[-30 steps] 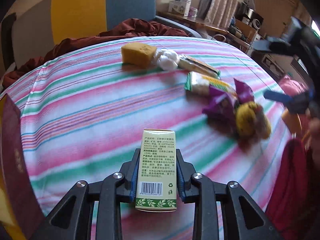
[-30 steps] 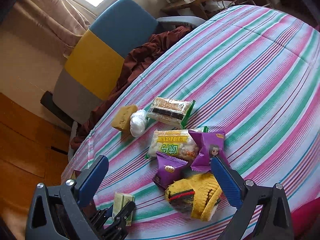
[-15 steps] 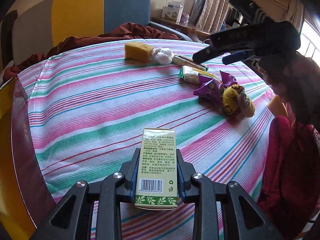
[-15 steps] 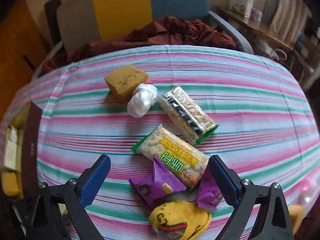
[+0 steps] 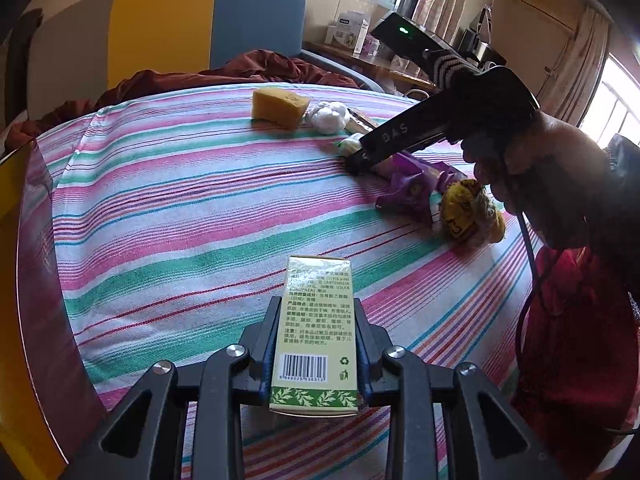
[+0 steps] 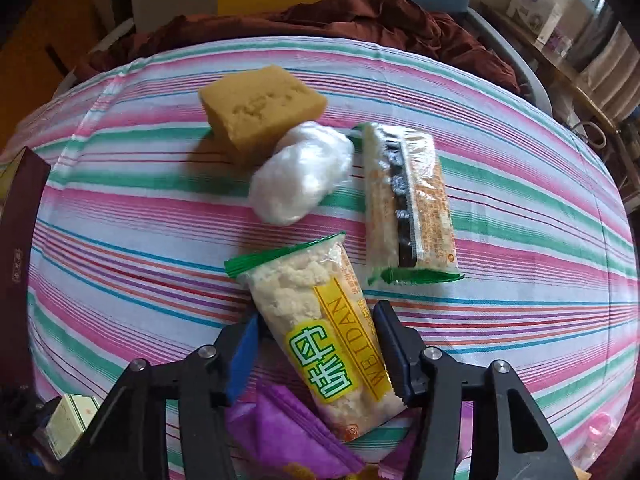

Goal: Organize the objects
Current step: 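Lift the green box with the left gripper while the right gripper approaches the snack packet, then carry the green box toward the gold box while the right gripper grasps the WEIDAN packet, then lower the green box into the gold box and open the left gripper, then carry the WEIDAN packet into the gold box and open the right gripper, then move the left gripper to the purple snack packet and grasp it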

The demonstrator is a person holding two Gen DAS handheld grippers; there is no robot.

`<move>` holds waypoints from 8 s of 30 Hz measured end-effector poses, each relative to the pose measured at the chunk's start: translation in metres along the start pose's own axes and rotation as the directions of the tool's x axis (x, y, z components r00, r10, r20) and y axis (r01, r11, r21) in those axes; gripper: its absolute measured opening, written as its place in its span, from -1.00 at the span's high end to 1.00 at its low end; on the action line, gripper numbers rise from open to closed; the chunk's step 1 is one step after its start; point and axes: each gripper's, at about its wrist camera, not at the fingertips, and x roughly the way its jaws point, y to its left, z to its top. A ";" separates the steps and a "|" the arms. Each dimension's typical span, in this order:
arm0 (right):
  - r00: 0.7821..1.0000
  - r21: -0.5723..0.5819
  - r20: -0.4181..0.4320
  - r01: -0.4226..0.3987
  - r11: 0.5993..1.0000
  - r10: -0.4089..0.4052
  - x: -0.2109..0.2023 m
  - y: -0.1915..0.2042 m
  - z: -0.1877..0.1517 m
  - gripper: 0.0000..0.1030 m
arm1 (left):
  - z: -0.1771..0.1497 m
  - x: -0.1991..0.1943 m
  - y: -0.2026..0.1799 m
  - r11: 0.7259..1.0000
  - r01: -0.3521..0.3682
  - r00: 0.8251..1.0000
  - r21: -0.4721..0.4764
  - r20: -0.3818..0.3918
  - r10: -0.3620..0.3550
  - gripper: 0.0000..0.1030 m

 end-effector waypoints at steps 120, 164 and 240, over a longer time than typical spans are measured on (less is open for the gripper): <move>0.988 -0.090 0.136 -0.059 0.994 0.071 -0.003 0.053 -0.008 -0.07 | 0.011 -0.152 0.245 0.749 -0.410 0.893 -0.521 -0.062 0.446 0.27; 0.851 -0.252 0.128 -0.469 0.846 0.510 -0.123 0.295 0.014 0.07 | -0.103 -0.216 0.153 0.828 -0.342 0.899 -0.444 0.103 0.427 0.26; 0.874 0.781 0.486 -0.445 0.439 0.022 -0.102 -0.119 -0.121 -1.00 | 0.001 -0.110 -0.013 0.981 -0.188 0.980 0.046 0.071 0.185 0.26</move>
